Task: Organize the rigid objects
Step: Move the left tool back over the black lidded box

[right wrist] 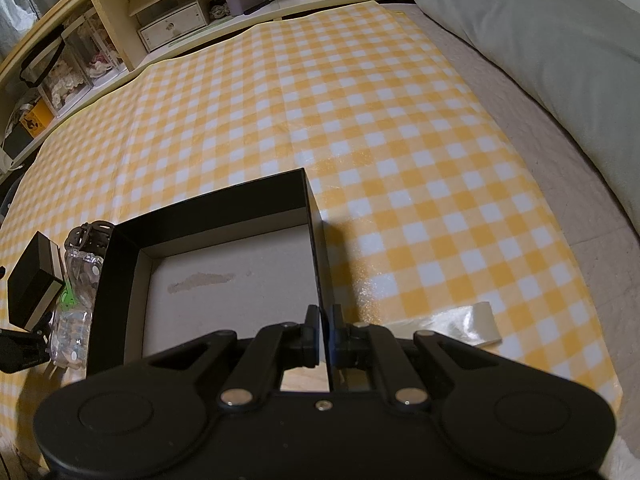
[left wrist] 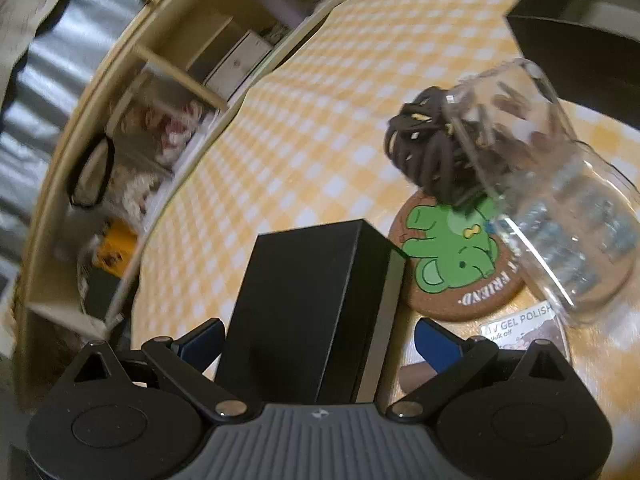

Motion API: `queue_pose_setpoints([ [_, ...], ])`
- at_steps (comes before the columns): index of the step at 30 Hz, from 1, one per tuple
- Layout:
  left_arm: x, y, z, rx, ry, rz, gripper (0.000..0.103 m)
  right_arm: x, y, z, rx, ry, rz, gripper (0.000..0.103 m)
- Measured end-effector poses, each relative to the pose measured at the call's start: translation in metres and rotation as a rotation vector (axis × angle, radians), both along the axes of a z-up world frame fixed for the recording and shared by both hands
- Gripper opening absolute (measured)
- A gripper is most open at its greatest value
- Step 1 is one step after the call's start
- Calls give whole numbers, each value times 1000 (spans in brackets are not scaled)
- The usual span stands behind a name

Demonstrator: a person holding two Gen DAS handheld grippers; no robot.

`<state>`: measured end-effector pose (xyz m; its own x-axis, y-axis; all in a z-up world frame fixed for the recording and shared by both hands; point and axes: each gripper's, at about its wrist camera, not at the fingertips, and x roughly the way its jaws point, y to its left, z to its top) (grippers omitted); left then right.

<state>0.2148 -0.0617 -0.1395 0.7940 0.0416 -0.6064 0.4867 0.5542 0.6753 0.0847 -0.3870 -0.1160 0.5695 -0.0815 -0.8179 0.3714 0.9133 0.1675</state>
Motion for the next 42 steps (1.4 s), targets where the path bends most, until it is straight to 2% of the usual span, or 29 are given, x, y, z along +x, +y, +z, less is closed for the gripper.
queue_pose_setpoints([
  [3, 9, 4, -2, 2, -5, 23, 93, 0, -1, 0, 1, 0, -1, 5],
  [5, 11, 8, 1, -16, 10, 30, 76, 0, -1, 0, 0, 0, 0, 5],
  [7, 10, 10, 0, 0, -10, 23, 62, 1, 0, -1, -2, 4, 0, 5],
  [9, 13, 12, 2, 5, -25, 10, 56, 2, 0, -2, -5, 8, 2, 5],
  [12, 20, 18, 13, -57, -22, 31, 44, 3, 0, -2, -6, 9, 3, 5],
  [14, 23, 21, 20, -97, -27, 49, 28, 3, 0, -2, -4, 9, 2, 5],
  [16, 28, 25, 26, -126, -35, 71, 22, 3, 0, -2, -4, 9, 2, 5],
  [18, 30, 30, 29, -156, -30, 78, 23, 3, 0, -2, -5, 9, 3, 5],
  [20, 26, 35, 31, -177, -43, 35, 25, 3, 0, -2, -4, 8, 5, 5],
  [22, 19, 40, 28, -152, -65, -22, 27, 2, 0, -2, -2, 7, 5, 5],
  [24, 16, 48, 26, -134, -59, -62, 35, 2, 0, -1, -1, 7, 5, 5],
  [29, 19, 74, 26, -237, 3, -48, 88, 2, 0, -1, -3, 8, 6, 5],
  [32, 25, 88, 30, -321, 16, -25, 99, 2, -1, -1, -3, 9, 6, 5],
  [37, 52, 107, 30, -424, 59, 95, 101, 2, -1, -1, -3, 9, 5, 5],
  [42, 72, 126, 28, -545, 118, 160, 103, 2, 0, -2, -4, 9, 7, 5],
])
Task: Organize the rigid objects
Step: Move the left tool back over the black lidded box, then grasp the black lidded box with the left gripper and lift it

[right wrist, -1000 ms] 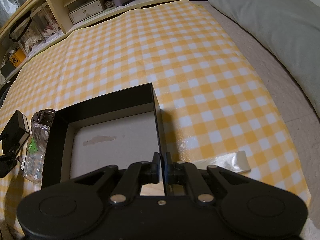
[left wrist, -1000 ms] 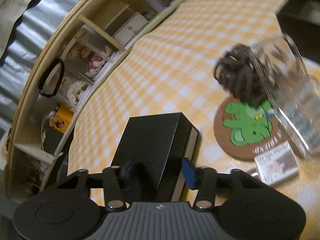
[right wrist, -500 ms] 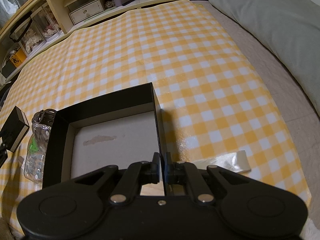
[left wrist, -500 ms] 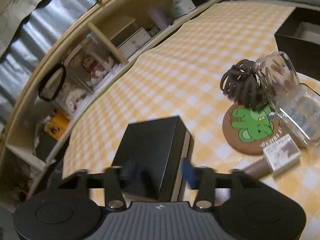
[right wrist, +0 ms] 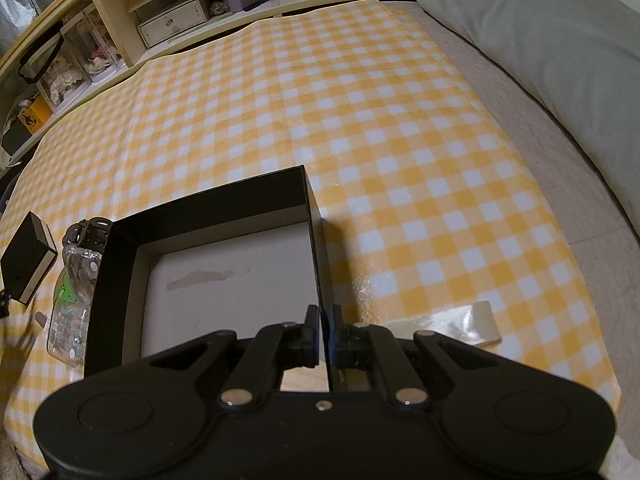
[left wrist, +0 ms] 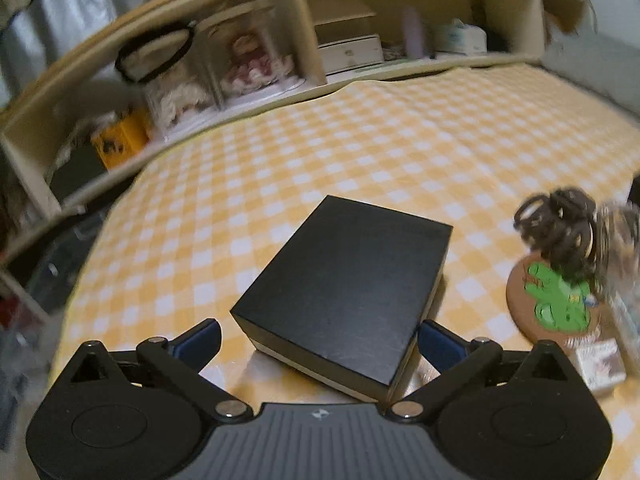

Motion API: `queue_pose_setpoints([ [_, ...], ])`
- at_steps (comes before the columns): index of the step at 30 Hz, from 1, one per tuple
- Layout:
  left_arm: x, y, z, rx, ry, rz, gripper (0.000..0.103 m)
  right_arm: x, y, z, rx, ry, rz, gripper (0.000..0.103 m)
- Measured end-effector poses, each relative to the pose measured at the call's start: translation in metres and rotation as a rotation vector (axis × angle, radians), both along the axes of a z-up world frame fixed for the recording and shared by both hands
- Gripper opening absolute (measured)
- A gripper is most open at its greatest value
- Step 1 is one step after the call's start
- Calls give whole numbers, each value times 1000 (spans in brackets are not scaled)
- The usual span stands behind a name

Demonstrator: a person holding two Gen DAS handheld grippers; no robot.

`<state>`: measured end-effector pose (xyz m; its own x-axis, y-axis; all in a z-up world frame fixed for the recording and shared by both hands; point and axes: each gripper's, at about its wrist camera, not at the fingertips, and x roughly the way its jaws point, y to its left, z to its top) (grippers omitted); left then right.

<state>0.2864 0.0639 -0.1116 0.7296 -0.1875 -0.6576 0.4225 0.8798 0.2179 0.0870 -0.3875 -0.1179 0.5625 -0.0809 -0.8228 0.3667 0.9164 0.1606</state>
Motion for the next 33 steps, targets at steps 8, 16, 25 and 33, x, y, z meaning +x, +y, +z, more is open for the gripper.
queue_pose_setpoints([
  [8, 26, 12, 4, -131, 65, -59, 103, 1, 1, 1, -12, 5, 5, 6],
  [16, 46, 16, 0, -219, 109, -77, 103, 4, 2, 1, -16, 2, 15, 7],
  [25, 27, 2, 3, -378, 248, -188, 103, 5, 3, 2, -16, -1, 24, 7],
  [33, 12, -11, 40, -313, 165, -313, 103, 6, 3, 3, -9, -2, 28, 7],
])
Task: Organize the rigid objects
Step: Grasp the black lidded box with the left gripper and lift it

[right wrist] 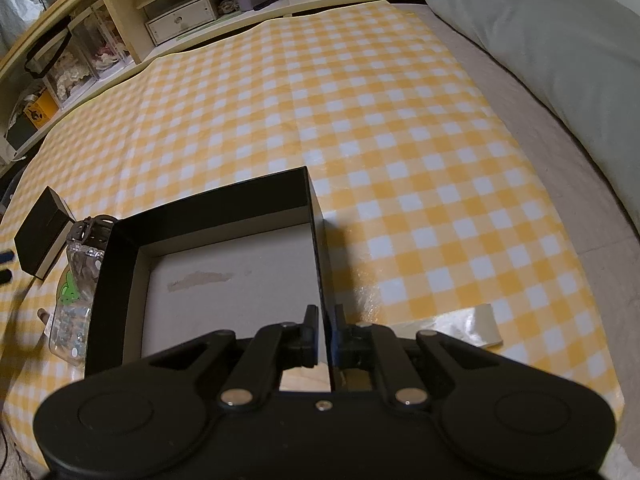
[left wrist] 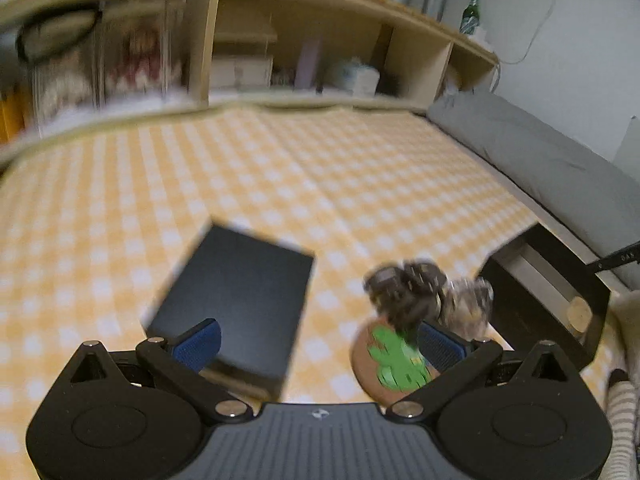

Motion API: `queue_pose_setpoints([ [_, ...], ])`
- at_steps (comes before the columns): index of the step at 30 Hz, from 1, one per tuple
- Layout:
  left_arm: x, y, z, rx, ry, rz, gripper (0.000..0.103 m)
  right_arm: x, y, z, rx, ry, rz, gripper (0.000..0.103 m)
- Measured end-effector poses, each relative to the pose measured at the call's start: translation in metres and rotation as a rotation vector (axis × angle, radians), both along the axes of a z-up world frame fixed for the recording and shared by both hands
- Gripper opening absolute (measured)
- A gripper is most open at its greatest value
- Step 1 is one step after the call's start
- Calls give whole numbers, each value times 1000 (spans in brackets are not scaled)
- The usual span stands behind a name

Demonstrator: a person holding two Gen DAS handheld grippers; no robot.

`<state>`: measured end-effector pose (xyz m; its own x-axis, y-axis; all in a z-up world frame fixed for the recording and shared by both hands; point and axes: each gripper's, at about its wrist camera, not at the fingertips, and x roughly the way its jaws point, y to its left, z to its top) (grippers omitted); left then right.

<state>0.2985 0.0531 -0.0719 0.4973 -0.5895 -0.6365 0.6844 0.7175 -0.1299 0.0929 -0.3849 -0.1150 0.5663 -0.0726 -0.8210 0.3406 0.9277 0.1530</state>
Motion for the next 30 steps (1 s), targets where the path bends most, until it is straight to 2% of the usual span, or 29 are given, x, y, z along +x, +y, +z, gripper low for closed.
queue_pose_setpoints([
  [3, 16, -5, 8, 39, -38, 17, 103, 0, 0, 0, -3, 0, 1, 7],
  [9, 59, -18, -7, 196, -16, 37, 103, 0, -1, -1, 1, -3, 5, 7],
  [11, 72, -17, -15, 246, 2, 74, 103, 0, -2, -2, 2, -5, 10, 8],
  [12, 78, -16, -18, 255, 23, 90, 103, 0, -1, -2, 1, -6, 11, 8],
  [14, 85, -11, -20, 208, 92, 94, 103, 1, -1, -2, 0, -10, 18, 9],
  [16, 85, -10, -20, 154, 149, 76, 103, 2, -3, -3, 6, -14, 23, 9],
  [18, 80, -13, -21, 153, 158, 55, 103, 2, -3, -4, 11, -17, 26, 9],
  [25, 57, -37, -26, 289, 94, 22, 103, 5, -2, -4, 13, -15, 34, 9],
  [30, 58, -53, -33, 388, 82, 105, 101, 5, -2, -4, 7, -15, 32, 5],
])
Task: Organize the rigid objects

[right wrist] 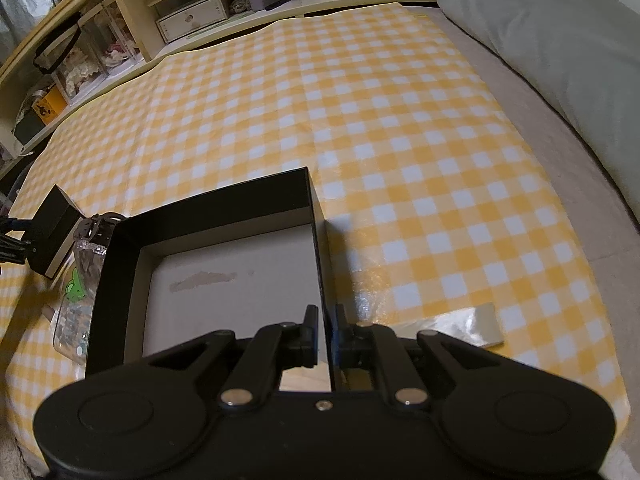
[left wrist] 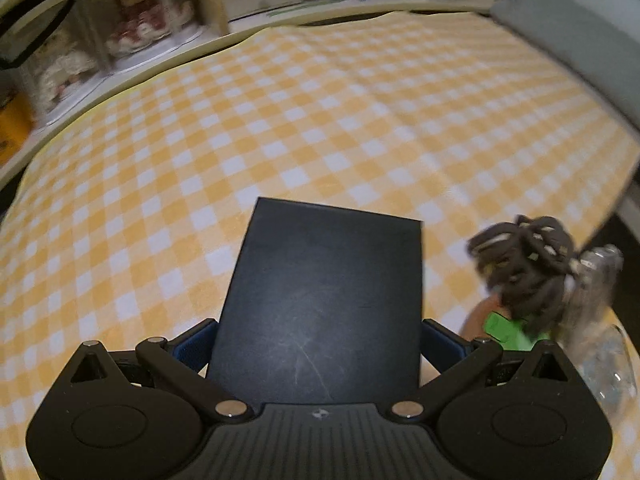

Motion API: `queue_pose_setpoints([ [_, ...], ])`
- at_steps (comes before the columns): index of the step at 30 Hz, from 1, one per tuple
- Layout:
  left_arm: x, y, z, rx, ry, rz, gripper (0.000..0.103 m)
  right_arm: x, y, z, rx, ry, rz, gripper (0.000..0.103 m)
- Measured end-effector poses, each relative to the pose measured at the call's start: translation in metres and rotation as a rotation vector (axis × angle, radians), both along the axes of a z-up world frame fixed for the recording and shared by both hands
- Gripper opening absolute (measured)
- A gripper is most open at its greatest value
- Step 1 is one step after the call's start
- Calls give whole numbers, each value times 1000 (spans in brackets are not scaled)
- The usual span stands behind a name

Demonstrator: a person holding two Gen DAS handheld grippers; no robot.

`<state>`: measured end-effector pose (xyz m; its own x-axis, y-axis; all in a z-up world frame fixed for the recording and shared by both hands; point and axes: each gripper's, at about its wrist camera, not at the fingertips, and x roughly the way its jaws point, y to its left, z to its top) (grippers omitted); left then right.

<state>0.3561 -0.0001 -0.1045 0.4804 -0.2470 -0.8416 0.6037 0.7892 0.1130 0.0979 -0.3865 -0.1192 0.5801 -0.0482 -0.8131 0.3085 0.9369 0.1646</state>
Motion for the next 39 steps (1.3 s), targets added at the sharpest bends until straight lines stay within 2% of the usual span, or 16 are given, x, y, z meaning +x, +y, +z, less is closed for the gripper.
queue_pose_setpoints([
  [4, -1, -8, 1, 0, 5, 92, 100, 0, -1, 0, -5, 1, -3, 5],
  [7, -4, -13, 1, -5, 24, 195, 100, 1, 0, -1, -17, 5, -2, 5],
  [13, -26, -2, 2, -97, 74, 381, 100, 0, 1, -1, -31, 9, -1, 4],
  [19, -55, 23, 18, -274, 126, 572, 99, 1, 5, -2, -43, 13, 2, 4],
  [25, -93, 32, 57, -460, 139, 619, 98, 1, 5, -2, -42, 13, 3, 4],
  [26, -100, 33, 64, -504, 149, 611, 94, 1, 5, -3, -41, 13, 4, 4],
  [27, -107, 30, 68, -557, 155, 591, 72, 1, 5, -3, -40, 13, 4, 4],
  [28, -112, 28, 73, -627, 180, 570, 40, 0, 4, -3, -39, 12, 4, 4],
  [30, -118, 15, 79, -673, 233, 588, 40, 0, 4, -3, -37, 12, 3, 4],
  [32, -124, 4, 79, -680, 247, 537, 40, 0, 4, -3, -38, 13, 4, 4],
  [34, -130, -7, 80, -633, 223, 509, 39, -1, 3, -3, -36, 12, 4, 4],
  [36, -134, -15, 79, -576, 204, 503, 43, -1, 3, -3, -33, 13, 4, 4],
  [37, -136, -18, 77, -556, 200, 506, 54, -1, 3, -3, -32, 13, 5, 4],
  [38, -138, -20, 75, -533, 197, 512, 70, -1, 3, -3, -31, 13, 5, 4],
  [39, -143, -17, 73, -514, 190, 515, 77, -1, 2, -3, -29, 12, 5, 4],
])
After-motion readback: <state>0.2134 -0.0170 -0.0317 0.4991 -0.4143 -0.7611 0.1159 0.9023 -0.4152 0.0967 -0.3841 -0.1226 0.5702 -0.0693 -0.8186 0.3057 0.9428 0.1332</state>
